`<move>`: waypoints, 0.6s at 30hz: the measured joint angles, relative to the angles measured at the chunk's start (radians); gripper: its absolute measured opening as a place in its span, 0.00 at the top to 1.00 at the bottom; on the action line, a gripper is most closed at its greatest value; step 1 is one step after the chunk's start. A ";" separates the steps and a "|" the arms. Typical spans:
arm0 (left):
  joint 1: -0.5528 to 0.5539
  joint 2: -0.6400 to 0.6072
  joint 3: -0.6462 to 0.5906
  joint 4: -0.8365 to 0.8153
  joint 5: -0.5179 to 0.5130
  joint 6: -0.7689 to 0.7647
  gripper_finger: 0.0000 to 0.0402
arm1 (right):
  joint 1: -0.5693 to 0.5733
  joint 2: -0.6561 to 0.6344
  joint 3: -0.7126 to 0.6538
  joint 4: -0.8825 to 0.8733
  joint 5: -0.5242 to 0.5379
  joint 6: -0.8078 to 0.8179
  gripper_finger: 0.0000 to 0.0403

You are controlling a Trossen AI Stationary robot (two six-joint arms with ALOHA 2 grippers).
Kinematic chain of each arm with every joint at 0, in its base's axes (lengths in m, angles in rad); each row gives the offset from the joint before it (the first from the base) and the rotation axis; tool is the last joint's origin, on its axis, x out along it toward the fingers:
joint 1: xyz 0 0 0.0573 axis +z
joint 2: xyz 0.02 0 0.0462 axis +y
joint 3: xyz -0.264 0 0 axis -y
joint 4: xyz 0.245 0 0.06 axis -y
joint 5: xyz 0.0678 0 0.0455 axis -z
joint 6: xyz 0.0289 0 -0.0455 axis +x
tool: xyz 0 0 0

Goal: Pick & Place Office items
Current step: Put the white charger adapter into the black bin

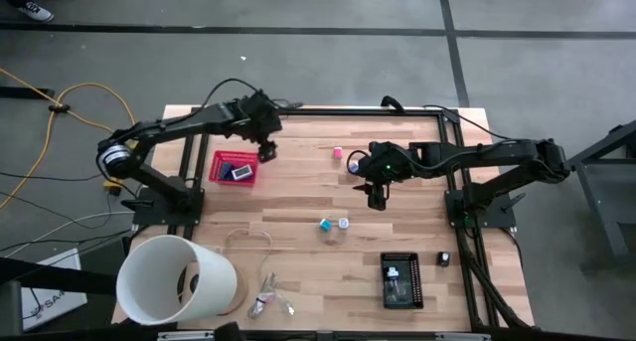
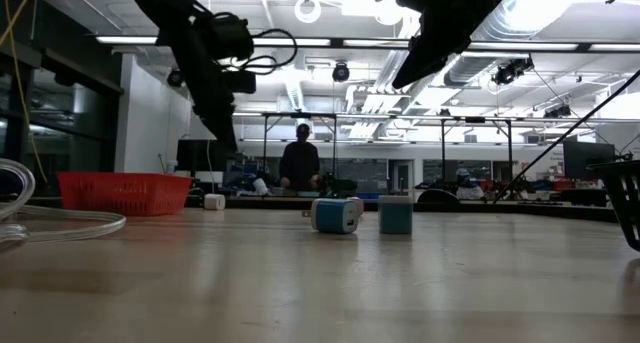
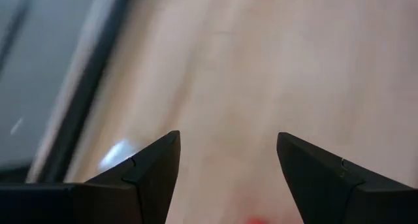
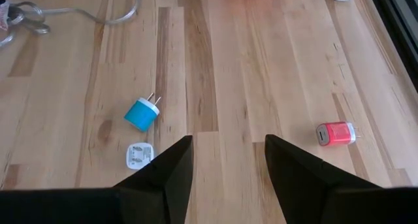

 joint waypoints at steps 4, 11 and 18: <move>-0.016 0.001 0.001 0.014 -0.176 -0.189 0.39 | 0.000 0.000 0.000 0.000 0.000 0.000 0.56; -0.059 0.008 0.001 0.065 -0.210 -0.464 0.39 | 0.000 0.000 0.000 0.000 0.000 0.000 0.56; -0.066 0.096 0.052 0.051 -0.216 -0.661 0.39 | 0.000 0.000 0.000 0.000 0.000 0.000 0.56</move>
